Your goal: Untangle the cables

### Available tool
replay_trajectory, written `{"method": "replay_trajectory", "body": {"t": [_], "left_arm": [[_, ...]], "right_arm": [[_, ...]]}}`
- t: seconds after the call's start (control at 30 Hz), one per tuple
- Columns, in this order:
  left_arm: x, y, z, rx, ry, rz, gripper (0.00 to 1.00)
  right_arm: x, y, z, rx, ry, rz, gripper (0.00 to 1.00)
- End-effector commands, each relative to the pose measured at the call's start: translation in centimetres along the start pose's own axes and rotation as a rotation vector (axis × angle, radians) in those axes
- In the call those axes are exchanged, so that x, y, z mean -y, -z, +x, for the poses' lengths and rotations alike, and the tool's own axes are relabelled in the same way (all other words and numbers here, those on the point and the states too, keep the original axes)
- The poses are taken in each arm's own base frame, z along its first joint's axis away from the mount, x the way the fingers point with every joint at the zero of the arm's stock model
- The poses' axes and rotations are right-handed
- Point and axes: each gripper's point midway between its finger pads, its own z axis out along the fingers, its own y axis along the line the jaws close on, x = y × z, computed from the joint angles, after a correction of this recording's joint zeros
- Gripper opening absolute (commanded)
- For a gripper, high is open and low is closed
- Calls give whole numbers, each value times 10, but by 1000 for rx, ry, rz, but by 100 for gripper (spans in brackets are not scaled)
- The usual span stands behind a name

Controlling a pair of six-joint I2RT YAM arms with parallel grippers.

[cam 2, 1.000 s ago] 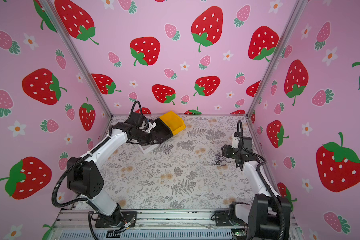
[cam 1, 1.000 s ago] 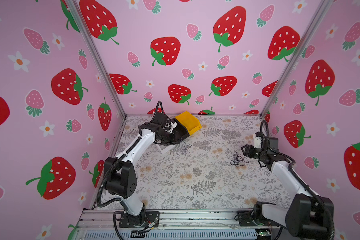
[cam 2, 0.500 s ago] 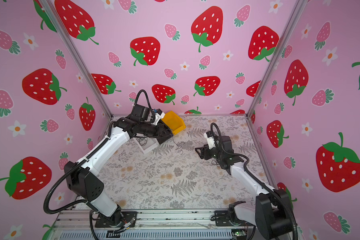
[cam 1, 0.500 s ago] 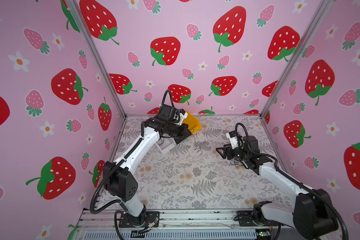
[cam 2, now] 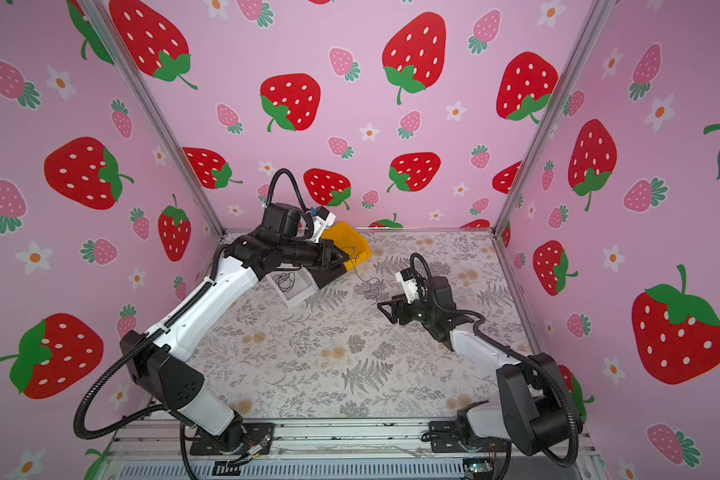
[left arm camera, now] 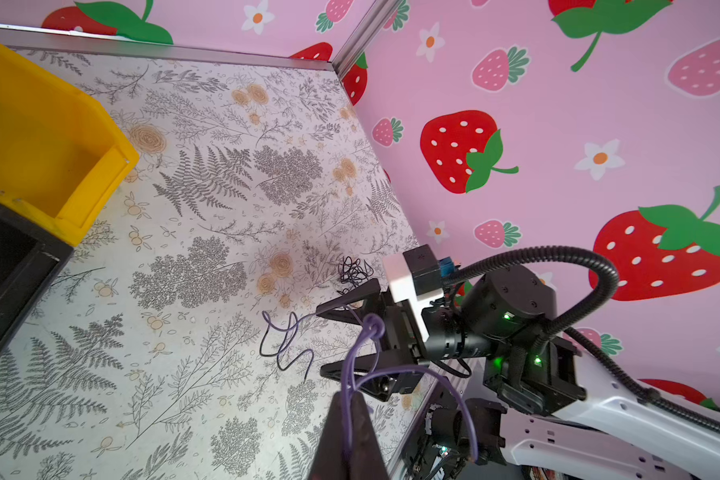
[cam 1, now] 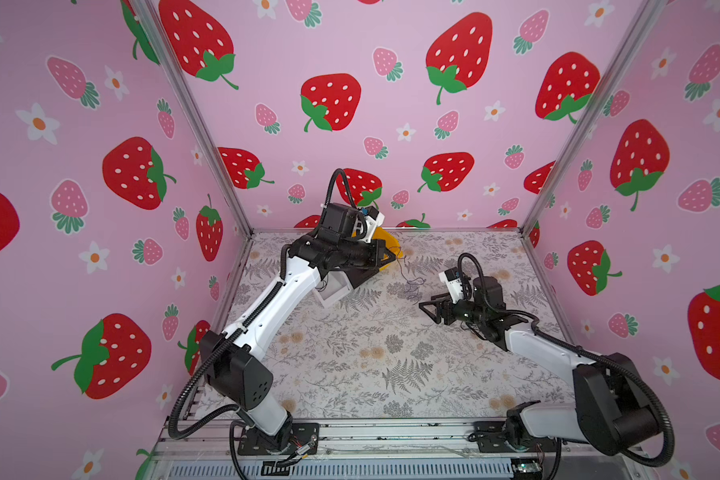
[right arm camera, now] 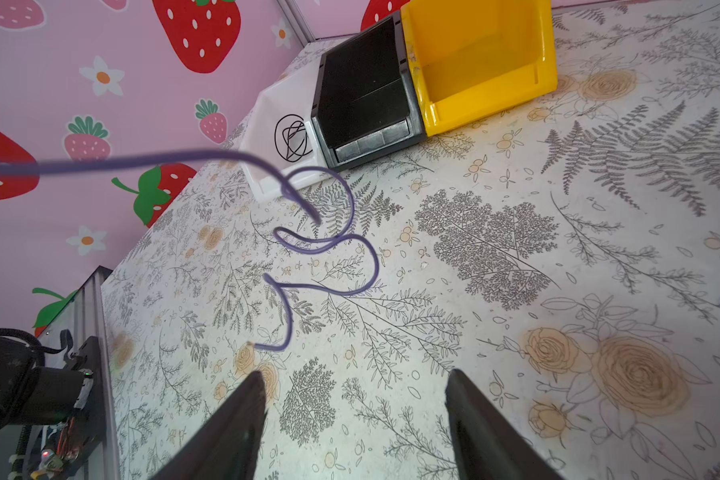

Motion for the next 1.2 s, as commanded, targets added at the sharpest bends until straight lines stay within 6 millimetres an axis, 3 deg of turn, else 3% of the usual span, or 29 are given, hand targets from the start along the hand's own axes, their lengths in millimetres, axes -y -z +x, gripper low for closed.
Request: {"method": "replay_trajectory", "body": {"t": [0.0, 0.37, 0.57, 0.83, 1.03, 1.17], "left_arm": [[25, 9, -15, 50, -41, 50, 0], [28, 5, -13, 50, -48, 41, 0], [33, 6, -13, 58, -52, 51, 0], [29, 9, -12, 68, -69, 22, 0], [10, 18, -27, 103, -60, -19, 0], [-13, 25, -43, 135, -32, -48, 0]], "right_arm": [[-7, -5, -7, 21, 4, -47, 70], [-32, -18, -16, 28, 11, -173, 62], [-32, -21, -19, 44, -2, -178, 52], [-32, -24, -24, 65, -17, -188, 15], [-27, -20, -15, 39, -3, -151, 1], [-21, -16, -7, 19, -6, -122, 0]]}}
